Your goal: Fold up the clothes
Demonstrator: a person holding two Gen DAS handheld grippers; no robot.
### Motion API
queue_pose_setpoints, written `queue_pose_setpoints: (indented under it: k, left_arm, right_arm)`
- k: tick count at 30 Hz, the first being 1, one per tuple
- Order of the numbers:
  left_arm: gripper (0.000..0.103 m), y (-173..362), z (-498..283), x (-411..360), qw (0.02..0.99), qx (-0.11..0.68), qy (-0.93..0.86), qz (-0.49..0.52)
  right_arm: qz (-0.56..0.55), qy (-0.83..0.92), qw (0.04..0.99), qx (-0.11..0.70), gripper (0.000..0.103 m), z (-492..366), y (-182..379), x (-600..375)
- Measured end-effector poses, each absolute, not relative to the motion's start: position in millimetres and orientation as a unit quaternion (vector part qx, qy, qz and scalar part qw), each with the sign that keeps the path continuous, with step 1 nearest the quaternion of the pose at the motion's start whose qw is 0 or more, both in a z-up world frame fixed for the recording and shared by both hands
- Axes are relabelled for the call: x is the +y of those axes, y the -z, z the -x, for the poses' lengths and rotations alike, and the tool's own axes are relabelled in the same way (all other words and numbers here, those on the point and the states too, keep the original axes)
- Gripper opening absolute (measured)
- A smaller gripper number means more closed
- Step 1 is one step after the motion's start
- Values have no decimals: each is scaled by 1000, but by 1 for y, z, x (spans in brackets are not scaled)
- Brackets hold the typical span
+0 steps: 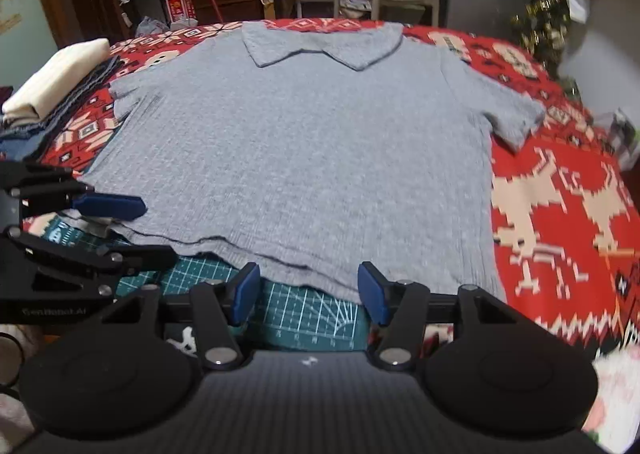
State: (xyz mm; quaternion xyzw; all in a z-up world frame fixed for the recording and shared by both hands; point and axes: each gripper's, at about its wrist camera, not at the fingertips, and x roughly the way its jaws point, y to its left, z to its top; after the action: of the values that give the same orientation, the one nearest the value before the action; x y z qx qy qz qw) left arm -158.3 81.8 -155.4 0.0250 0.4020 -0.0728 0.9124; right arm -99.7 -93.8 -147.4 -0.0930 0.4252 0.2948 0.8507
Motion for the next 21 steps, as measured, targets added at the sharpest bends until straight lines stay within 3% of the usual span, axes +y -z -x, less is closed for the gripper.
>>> queue_pose_setpoints:
  k: [6, 8, 10, 11, 21]
  left_arm:
    - [45, 141, 149, 87, 929, 355, 102, 12]
    - [37, 143, 139, 86, 929, 352, 109, 12]
    - [15, 149, 128, 85, 923, 365, 119, 24]
    - [12, 153, 124, 85, 918, 376, 123, 32]
    - [10, 157, 153, 94, 904, 409, 116, 43]
  right_arm:
    - [105, -299, 877, 362, 56, 84, 126, -101]
    - [79, -298, 872, 381, 35, 72, 132, -103]
    - [39, -294, 864, 406, 30, 66, 144, -107]
    - [31, -288, 862, 416, 29, 65, 149, -109]
    - [22, -264, 851, 454, 28, 86, 155, -131]
